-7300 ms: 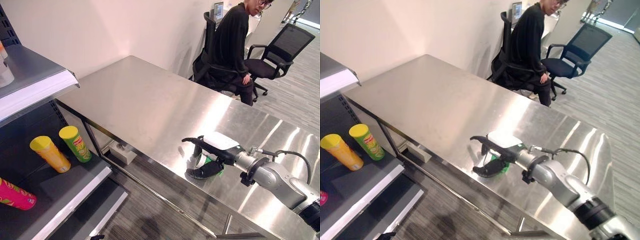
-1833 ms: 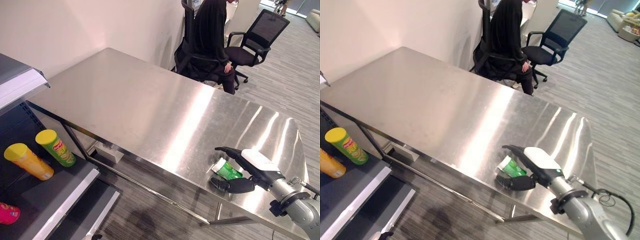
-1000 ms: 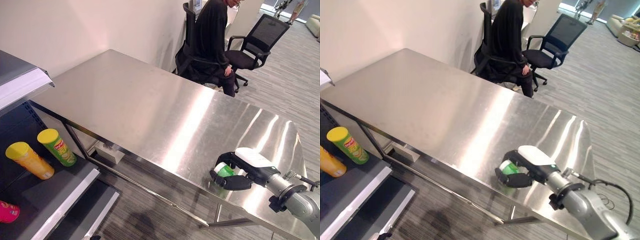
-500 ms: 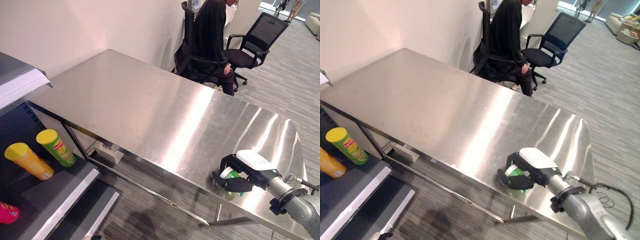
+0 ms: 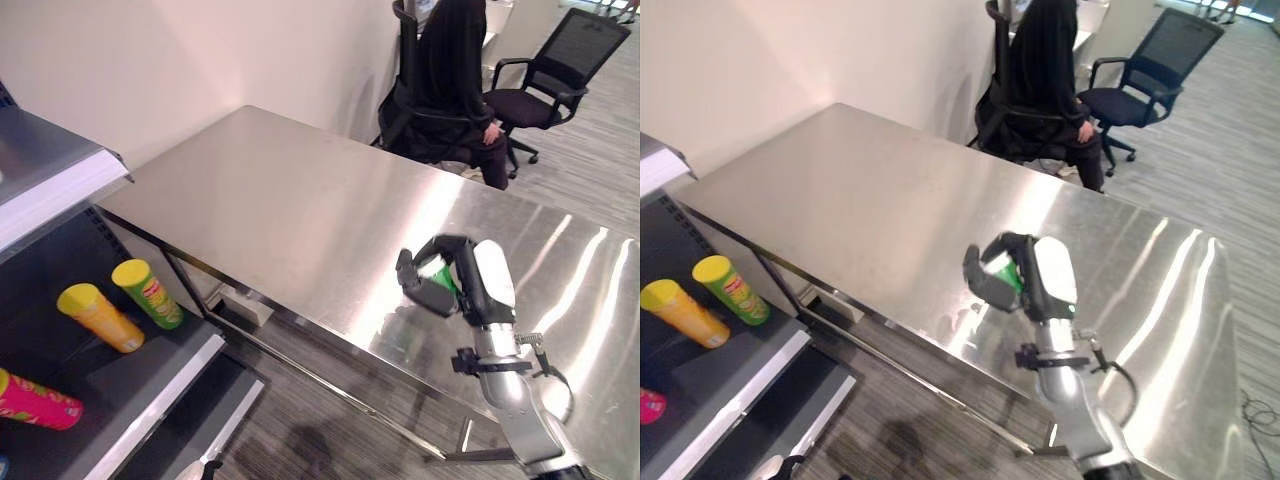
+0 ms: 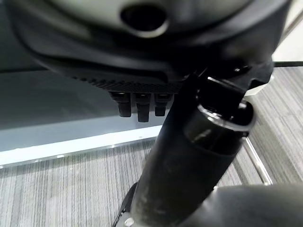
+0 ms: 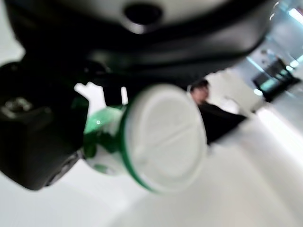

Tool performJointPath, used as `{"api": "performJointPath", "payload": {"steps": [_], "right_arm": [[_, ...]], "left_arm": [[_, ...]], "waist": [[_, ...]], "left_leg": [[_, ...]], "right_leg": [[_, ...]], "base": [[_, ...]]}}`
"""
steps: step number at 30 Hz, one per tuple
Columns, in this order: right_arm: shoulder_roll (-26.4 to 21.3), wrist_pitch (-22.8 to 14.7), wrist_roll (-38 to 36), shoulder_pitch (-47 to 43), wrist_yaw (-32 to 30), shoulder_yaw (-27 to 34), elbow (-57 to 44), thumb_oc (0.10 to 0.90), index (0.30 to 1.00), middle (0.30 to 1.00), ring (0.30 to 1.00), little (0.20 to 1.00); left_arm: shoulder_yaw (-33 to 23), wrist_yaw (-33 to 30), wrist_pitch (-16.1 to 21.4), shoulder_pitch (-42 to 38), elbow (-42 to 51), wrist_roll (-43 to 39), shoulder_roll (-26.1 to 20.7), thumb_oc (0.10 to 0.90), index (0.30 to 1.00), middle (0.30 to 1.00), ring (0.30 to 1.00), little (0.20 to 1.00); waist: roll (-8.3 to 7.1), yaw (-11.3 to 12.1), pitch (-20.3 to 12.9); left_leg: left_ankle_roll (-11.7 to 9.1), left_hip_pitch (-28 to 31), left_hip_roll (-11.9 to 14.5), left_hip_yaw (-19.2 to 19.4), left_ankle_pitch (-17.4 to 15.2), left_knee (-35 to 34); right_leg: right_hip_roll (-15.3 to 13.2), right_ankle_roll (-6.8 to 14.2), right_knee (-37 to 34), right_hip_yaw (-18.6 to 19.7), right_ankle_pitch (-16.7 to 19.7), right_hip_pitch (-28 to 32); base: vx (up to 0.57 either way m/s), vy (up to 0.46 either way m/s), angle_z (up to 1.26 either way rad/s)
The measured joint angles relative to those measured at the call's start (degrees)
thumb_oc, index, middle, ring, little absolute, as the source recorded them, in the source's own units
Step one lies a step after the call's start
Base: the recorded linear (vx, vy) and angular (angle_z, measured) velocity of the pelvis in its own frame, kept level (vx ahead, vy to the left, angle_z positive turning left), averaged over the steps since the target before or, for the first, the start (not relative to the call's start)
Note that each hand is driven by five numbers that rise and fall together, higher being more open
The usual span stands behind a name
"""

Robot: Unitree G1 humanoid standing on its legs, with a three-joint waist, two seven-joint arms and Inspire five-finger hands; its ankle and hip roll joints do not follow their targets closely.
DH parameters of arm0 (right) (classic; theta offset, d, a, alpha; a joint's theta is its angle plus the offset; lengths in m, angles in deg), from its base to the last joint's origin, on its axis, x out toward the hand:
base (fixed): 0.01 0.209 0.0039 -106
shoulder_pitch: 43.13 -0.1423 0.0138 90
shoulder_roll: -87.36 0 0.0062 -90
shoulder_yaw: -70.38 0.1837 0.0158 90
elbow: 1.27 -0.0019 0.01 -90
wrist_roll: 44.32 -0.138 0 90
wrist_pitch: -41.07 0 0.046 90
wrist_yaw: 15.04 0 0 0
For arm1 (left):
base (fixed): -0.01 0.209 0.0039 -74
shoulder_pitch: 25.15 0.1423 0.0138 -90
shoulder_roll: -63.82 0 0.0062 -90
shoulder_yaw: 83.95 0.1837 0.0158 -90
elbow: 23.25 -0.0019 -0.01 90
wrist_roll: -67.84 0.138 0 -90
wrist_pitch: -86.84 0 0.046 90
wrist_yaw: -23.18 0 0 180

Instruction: Put the goods on the table back onto the shelves and tidy them up.

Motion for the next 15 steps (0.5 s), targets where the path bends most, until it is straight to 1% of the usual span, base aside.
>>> {"api": "performJointPath", "payload": {"steps": [2, 3, 4, 5, 6, 7, 8, 9, 10, 11, 12, 13, 14, 15], "right_arm": [[0.0, 0.4, 0.0, -2.7, -5.3, -0.1, 0.1, 0.4, 0.3, 0.3, 0.3, 0.3], [0.0, 0.4, 0.0, -3.0, -6.4, -0.1, 0.1, 0.4, 0.3, 0.3, 0.3, 0.3], [1.0, 0.8, 0.0, -4.4, -8.1, -0.9, 1.0, 0.4, 0.3, 0.3, 0.3, 0.3], [3.2, 1.6, -0.4, -6.4, -9.8, -1.0, 2.2, 0.4, 0.3, 0.3, 0.3, 0.3], [4.4, 1.6, -1.0, -7.9, -11.2, -1.3, 2.6, 0.4, 0.3, 0.3, 0.3, 0.3], [4.5, 1.5, -1.1, -8.9, -12.4, -1.4, 2.6, 0.4, 0.3, 0.3, 0.3, 0.3], [4.5, 1.4, -1.1, -9.4, -13.4, -1.4, 2.6, 0.4, 0.3, 0.3, 0.3, 0.3], [5.7, 1.5, -1.7, -10.4, -13.9, -1.4, 2.4, 0.4, 0.3, 0.3, 0.3, 0.3], [7.7, 1.6, -2.9, -12.3, -15.2, -1.2, 1.6, 0.4, 0.3, 0.3, 0.3, 0.3], [8.4, 1.5, -3.4, -13.6, -16.2, -1.0, -0.6, 0.4, 0.3, 0.3, 0.3, 0.3], [8.4, 1.2, -3.5, -14.6, -16.9, -1.0, -3.8, 0.4, 0.3, 0.3, 0.3, 0.3], [8.2, 0.1, -3.4, -15.3, -17.4, -1.0, -5.9, 0.4, 0.3, 0.3, 0.3, 0.3], [8.1, -1.4, -3.4, -17.9, -18.2, -1.9, -7.1, 0.4, 0.3, 0.3, 0.3, 0.3], [8.0, -2.3, -3.4, -19.1, -18.4, -2.1, -7.9, 0.4, 0.3, 0.3, 0.3, 0.3]], "left_arm": [[0.1, -1.3, 0.0, -0.1, 0.0, 0.0, 0.2, 0.8, 0.9, 0.9, 0.9, 0.9], [0.1, -1.5, 0.0, -0.1, 0.0, -0.1, 0.3, 0.8, 0.9, 0.9, 0.9, 0.9], [0.2, -1.7, 0.0, 0.1, -0.1, -0.2, 0.5, 0.8, 0.9, 0.9, 0.9, 0.9], [0.6, -2.1, -0.1, -0.1, -0.1, -0.1, 0.4, 0.8, 0.9, 0.9, 0.9, 0.9], [0.7, -2.7, -0.1, -0.1, -0.1, -0.2, 0.4, 0.8, 0.9, 0.9, 0.9, 0.9], [0.7, -2.8, -0.1, -0.3, -0.1, -0.2, 0.4, 0.8, 0.9, 0.9, 0.9, 0.9], [0.6, -3.1, -0.1, -0.4, -0.1, -0.2, 0.4, 0.8, 0.9, 0.9, 0.9, 0.9], [0.6, -3.8, 0.0, -0.4, -0.1, -0.5, 0.6, 0.8, 0.9, 0.9, 0.9, 0.9], [0.7, -3.8, 0.0, -0.7, -0.3, -0.7, 0.8, 0.8, 0.9, 0.9, 0.9, 0.9], [0.7, -3.8, -0.1, -1.3, -0.6, -0.8, 1.1, 0.8, 0.9, 0.9, 0.9, 0.9], [0.7, -3.8, 0.0, -1.7, -0.4, -0.9, 1.4, 0.8, 0.9, 0.9, 0.9, 0.9], [0.9, -3.9, 0.0, -2.1, -0.3, -1.5, 1.6, 0.8, 0.9, 0.9, 0.9, 0.9], [1.6, -4.0, -0.1, -2.5, -0.3, -2.0, 2.0, 0.8, 0.9, 0.9, 0.9, 0.9], [2.4, -4.0, 0.0, -3.3, -0.3, -2.0, 2.1, 0.8, 0.9, 0.9, 0.9, 0.9]], "waist": [[-0.24, 1.1, 0.0], [-0.35, 1.1, -0.1], [-0.36, 1.3, 0.0], [-0.37, 1.2, 0.0], [-0.42, 1.6, 0.0], [-0.55, 2.1, 0.0], [-0.96, 2.7, -0.1], [-0.99, 3.0, -0.1], [-0.83, 3.0, 0.0], [-0.47, 3.2, 0.2], [0.07, 3.7, 0.6], [0.42, 3.8, 0.7], [1.7, 3.9, 1.4], [2.41, 3.7, 1.9]], "left_leg": [[0.0, 0.1, -0.1, -0.1, 0.0, 0.0], [0.0, 0.2, -0.1, -0.2, 0.0, 0.0], [0.0, 0.2, -0.1, -0.2, 0.0, 0.0], [0.0, 0.2, -0.1, -0.3, 0.0, 0.0], [0.0, 0.2, -0.2, -0.4, 0.0, 0.0], [0.0, 0.2, -0.3, -0.5, 0.0, 0.0], [0.0, -0.2, -0.5, -1.2, 0.0, 0.0], [0.0, -0.5, -0.7, -1.3, 0.0, 0.0], [0.0, -0.7, -0.9, -1.5, 0.0, 0.0], [0.0, -0.9, -1.1, -1.9, 0.0, 0.0], [0.1, -1.1, -1.2, -2.4, 0.0, 0.0], [0.1, -1.3, -1.3, -2.7, 0.0, 0.0], [0.8, -1.4, -1.0, -3.2, 0.1, 0.0], [1.7, -1.7, -0.9, -3.8, 0.1, 0.2]], "right_leg": [[-0.1, 0.0, 0.0, 0.0, 0.0, 0.1], [-0.1, 0.0, 0.0, -0.1, 0.0, 0.3], [-0.1, 0.0, 0.0, -0.2, 0.0, 0.4], [-0.1, 0.0, 0.0, -0.2, 0.0, 0.4], [-0.1, 0.0, 0.0, -0.2, 0.0, 0.4], [-0.3, 0.0, 0.1, -0.3, 0.0, 0.5], [-0.4, 0.0, 0.1, -1.2, 0.0, 0.6], [-0.6, 0.0, 0.2, -1.4, 0.0, 0.5], [-0.8, 0.0, 0.2, -1.5, 0.0, 0.4], [-1.1, 0.0, 0.7, -1.7, 0.0, 0.2], [-1.6, 0.0, 1.9, -1.7, 0.0, -0.3], [-2.1, 0.0, 3.6, -1.6, -0.1, -1.1], [-3.0, -0.3, 8.9, -1.1, -0.5, -3.2], [-3.6, -0.6, 12.5, 0.7, -0.9, -4.8]], "base": [[0.0, 0.028, 0.03], [0.0, 0.0, 0.0], [0.0, 0.048, 0.02], [0.0, 0.038, 0.02], [0.01, 0.037, 0.05], [0.01, 0.046, 0.17], [0.0, 0.068, 0.18], [-0.01, 0.074, 0.18], [-0.03, 0.052, 0.12], [-0.06, 0.037, 0.18], [-0.09, 0.017, 0.2], [-0.12, -0.029, 0.22], [-0.1, -0.068, 0.2], [-0.06, -0.072, 0.4]]}}
